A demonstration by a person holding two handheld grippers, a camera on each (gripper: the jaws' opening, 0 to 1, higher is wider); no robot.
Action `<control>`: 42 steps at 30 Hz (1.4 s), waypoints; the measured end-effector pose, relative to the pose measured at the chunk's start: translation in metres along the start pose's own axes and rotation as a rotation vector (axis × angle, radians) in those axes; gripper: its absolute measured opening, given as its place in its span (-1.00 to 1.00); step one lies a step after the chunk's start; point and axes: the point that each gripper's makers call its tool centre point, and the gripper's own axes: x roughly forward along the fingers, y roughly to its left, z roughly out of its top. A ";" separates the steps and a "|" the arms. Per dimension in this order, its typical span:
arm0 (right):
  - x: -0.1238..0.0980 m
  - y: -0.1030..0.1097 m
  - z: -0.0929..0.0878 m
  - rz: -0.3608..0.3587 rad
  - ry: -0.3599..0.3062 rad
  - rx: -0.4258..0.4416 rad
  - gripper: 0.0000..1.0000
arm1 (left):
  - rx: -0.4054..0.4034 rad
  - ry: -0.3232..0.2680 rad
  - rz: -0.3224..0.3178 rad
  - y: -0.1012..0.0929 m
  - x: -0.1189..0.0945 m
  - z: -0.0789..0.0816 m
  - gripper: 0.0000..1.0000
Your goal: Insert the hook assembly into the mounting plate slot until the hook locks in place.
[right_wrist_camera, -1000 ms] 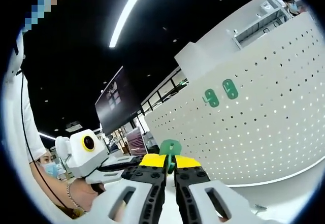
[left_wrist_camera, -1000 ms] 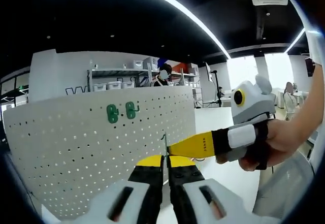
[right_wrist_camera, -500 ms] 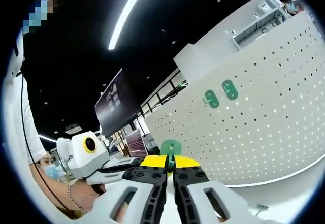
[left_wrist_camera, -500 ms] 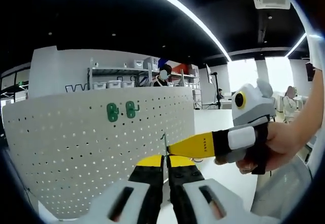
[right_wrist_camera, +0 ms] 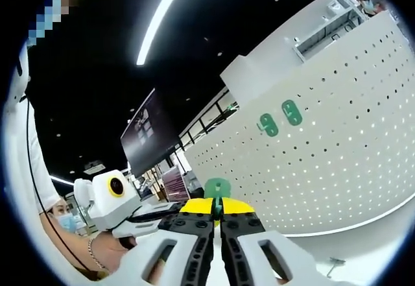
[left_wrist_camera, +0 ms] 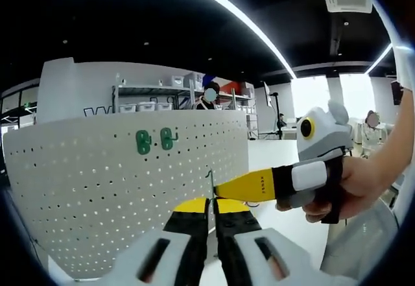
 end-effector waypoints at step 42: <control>-0.003 -0.012 -0.004 -0.098 0.069 -0.135 -1.00 | -0.095 0.156 -0.023 -0.002 0.007 -0.046 0.78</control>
